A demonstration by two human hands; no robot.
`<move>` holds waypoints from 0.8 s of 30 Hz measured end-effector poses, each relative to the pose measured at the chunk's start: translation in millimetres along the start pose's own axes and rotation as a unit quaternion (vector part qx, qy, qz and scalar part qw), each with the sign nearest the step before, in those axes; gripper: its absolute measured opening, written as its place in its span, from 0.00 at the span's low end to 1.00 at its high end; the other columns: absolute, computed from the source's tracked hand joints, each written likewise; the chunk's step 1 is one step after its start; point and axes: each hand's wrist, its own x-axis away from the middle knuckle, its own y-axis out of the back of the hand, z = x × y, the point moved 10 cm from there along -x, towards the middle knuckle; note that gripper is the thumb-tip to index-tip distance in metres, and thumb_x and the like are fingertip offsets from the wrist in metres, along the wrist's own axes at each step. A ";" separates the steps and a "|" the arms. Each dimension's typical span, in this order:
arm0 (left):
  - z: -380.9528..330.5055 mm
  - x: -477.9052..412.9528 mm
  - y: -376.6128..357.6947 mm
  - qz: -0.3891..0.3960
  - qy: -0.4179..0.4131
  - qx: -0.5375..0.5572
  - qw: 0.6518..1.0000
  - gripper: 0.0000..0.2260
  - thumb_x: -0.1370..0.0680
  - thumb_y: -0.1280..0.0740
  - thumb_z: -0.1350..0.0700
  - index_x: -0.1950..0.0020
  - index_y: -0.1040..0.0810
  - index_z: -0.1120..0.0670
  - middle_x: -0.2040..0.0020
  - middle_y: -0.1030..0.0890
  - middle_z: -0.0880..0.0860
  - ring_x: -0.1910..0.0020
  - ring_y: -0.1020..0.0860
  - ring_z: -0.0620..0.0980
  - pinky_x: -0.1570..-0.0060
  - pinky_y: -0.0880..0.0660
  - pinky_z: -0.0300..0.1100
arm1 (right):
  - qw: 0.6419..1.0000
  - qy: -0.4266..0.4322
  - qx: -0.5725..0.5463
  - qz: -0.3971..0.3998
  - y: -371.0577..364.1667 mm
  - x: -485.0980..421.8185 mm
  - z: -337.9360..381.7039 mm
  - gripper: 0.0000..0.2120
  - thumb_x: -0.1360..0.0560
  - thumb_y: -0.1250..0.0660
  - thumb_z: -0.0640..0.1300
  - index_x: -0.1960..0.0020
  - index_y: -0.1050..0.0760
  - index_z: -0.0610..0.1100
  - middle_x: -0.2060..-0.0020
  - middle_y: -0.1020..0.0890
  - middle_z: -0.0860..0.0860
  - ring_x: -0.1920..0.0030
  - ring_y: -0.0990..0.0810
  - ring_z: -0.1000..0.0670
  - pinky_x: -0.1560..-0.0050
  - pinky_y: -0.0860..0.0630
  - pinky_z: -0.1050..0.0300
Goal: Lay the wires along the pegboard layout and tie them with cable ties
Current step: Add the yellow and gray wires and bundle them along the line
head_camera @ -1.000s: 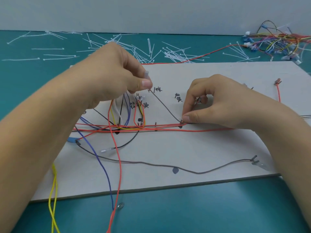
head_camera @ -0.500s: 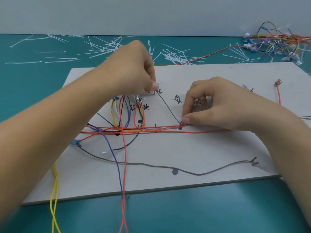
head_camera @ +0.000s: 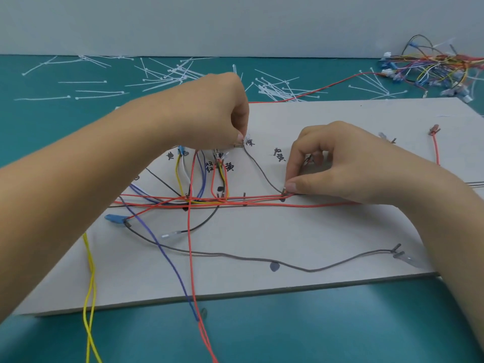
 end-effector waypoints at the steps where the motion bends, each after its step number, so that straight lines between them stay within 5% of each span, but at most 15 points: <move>1: -0.6 2.1 1.6 0.000 -0.003 -0.006 1.000 0.05 0.25 0.25 0.56 0.60 0.15 0.48 0.67 0.17 0.43 0.65 0.19 0.42 0.68 0.29 0.37 | 1.000 -0.001 0.000 0.000 -0.2 0.0 -0.4 0.03 0.32 0.23 0.52 0.60 0.16 0.56 0.57 0.19 0.60 0.58 0.20 0.56 0.54 0.24 0.54; 7: -4.8 21.5 5.6 0.029 0.001 -0.009 1.000 0.02 0.29 0.24 0.54 0.60 0.14 0.47 0.69 0.18 0.37 0.69 0.19 0.39 0.68 0.23 0.41 | 1.000 -0.001 0.012 -0.002 0.2 -0.5 -1.7 0.04 0.32 0.24 0.54 0.59 0.16 0.56 0.57 0.19 0.61 0.58 0.20 0.56 0.57 0.26 0.56; 15: -7.2 70.6 9.8 0.064 0.081 0.095 0.990 0.09 0.37 0.26 0.47 0.58 0.13 0.40 0.68 0.15 0.45 0.78 0.25 0.41 0.69 0.27 0.37 | 1.000 -0.002 0.022 -0.005 0.6 0.7 0.3 0.04 0.33 0.25 0.55 0.59 0.16 0.57 0.57 0.20 0.62 0.57 0.21 0.59 0.58 0.30 0.60; 20: -9.2 99.3 -5.6 0.076 0.124 0.232 0.962 0.20 0.41 0.24 0.44 0.49 0.14 0.44 0.65 0.13 0.49 0.68 0.18 0.44 0.53 0.18 0.47 | 0.999 -0.008 0.032 -0.005 0.9 2.3 1.3 0.03 0.32 0.25 0.54 0.59 0.17 0.58 0.57 0.20 0.63 0.57 0.21 0.59 0.58 0.30 0.60; 22: -16.2 109.2 -18.2 0.086 0.127 0.307 0.939 0.25 0.40 0.22 0.45 0.44 0.17 0.47 0.63 0.13 0.51 0.62 0.16 0.46 0.40 0.20 0.57 | 0.999 -0.013 0.037 -0.006 1.1 3.4 1.8 0.06 0.33 0.26 0.55 0.58 0.17 0.57 0.56 0.20 0.62 0.57 0.20 0.59 0.57 0.28 0.59; 24: -23.7 118.4 -28.9 0.091 0.123 0.361 0.920 0.29 0.39 0.20 0.46 0.40 0.21 0.47 0.62 0.12 0.52 0.61 0.15 0.46 0.37 0.23 0.59 | 0.999 -0.016 0.046 -0.009 1.3 4.4 2.5 0.08 0.34 0.26 0.56 0.57 0.18 0.56 0.56 0.19 0.60 0.56 0.20 0.58 0.54 0.24 0.55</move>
